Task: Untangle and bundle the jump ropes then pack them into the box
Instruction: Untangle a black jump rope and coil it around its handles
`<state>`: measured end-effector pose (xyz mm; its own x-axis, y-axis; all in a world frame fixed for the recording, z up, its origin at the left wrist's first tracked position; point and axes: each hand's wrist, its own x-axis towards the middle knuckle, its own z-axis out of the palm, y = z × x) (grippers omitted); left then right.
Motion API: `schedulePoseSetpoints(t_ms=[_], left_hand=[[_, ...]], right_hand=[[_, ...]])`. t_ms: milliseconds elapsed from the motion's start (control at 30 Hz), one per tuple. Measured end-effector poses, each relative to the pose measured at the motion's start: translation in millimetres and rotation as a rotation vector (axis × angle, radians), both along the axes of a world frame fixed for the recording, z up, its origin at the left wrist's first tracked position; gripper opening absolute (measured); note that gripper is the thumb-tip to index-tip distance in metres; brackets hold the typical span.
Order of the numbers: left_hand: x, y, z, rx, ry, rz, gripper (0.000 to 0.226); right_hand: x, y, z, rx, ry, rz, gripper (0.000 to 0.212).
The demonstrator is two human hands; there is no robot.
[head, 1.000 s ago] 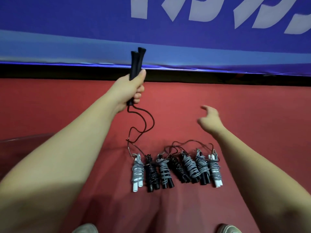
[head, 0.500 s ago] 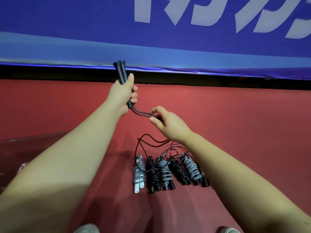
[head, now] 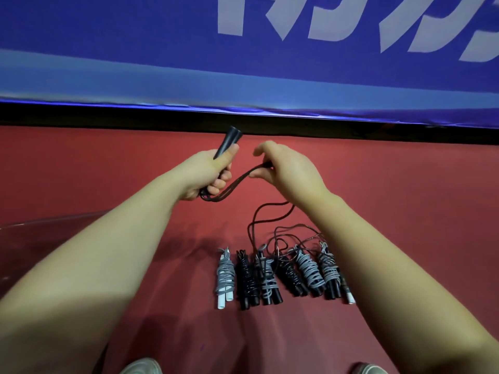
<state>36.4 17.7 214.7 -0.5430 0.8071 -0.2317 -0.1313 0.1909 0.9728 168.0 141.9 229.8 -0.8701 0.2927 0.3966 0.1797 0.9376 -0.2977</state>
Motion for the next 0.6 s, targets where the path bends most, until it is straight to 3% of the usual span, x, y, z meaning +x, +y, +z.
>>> schedulePoseSetpoints(t_ms=[100,167,267,433,600], left_hand=[[10,-1,5,-0.036,0.098,-0.142,0.039],[16,-1,12,-0.099,0.259,-0.241,0.040],[17,-1,18,-0.237,0.494,-0.372,0.037],[19,-5,8,-0.354,0.303,-0.510,0.021],[18,-5,4,-0.383,0.257,-0.547,0.033]], right_hand=[[8,1,13,-0.089,0.022,0.037,0.069],[10,3,15,-0.019,0.032,0.049,0.085],[12,8,18,0.170,-0.032,0.031,0.080],[15,24,15,0.355,-0.107,0.082,0.048],[13,27,4,0.520,-0.070,0.268,0.047]])
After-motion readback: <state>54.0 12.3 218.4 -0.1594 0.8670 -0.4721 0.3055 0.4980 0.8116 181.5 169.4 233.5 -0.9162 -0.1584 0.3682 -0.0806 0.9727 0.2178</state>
